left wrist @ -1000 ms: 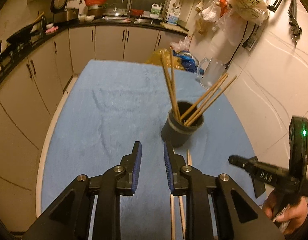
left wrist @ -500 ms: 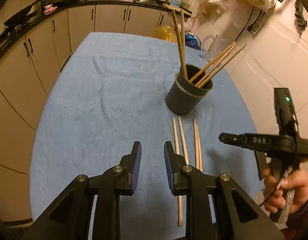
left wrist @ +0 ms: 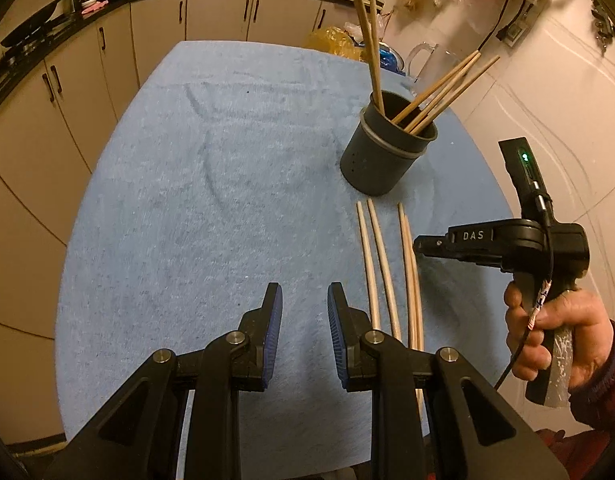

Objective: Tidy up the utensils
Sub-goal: 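Withdraw both open tools from the cup toward the remaining chopsticks, then close the left tool on one chopstick while the right tool grasps another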

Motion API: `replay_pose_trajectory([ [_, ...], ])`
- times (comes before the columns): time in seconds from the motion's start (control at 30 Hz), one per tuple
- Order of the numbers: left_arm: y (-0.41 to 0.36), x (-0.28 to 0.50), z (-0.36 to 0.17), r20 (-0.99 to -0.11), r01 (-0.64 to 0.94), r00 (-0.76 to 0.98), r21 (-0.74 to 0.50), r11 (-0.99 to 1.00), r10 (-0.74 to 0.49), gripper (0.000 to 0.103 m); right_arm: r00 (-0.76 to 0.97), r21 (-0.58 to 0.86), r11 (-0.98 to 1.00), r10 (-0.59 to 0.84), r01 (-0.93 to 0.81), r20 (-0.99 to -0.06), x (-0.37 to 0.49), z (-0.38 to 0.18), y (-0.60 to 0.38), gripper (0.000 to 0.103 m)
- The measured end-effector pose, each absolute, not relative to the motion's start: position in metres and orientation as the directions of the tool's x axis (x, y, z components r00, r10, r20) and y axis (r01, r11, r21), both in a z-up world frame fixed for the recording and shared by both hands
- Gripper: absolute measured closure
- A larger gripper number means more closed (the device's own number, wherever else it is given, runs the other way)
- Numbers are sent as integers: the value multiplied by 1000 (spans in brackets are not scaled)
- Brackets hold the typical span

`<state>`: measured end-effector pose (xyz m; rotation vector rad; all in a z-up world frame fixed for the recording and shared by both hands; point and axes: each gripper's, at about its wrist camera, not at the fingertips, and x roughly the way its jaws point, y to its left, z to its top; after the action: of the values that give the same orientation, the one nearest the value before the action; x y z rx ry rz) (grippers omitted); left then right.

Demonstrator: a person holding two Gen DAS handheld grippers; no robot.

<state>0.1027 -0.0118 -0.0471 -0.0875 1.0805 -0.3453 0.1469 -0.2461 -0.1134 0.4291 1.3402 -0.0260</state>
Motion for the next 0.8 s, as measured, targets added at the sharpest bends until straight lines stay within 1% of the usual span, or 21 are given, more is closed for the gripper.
replay_pose_trajectory([
  [0.27, -11, 108, -53, -854, 221, 411, -245, 944, -318, 81, 228, 257, 938, 204, 232, -952, 154, -114, -235, 91],
  [0.43, -17, 113, -59, -859, 221, 396, -255, 941, -325, 81, 209, 196, 960, 154, 198, -966, 162, -114, -226, 91],
  [0.53, -25, 117, -64, -862, 230, 378, -267, 936, -339, 81, 199, 201, 961, 163, 189, -966, 160, -116, -230, 92],
  [0.57, -29, 118, -66, -863, 233, 370, -272, 934, -344, 81, 195, 193, 963, 157, 187, -968, 159, -115, -234, 95],
  [0.8, -59, 129, -77, -866, 272, 308, -316, 909, -393, 81, 188, 134, 970, 95, 203, -977, 148, -113, -261, 96],
])
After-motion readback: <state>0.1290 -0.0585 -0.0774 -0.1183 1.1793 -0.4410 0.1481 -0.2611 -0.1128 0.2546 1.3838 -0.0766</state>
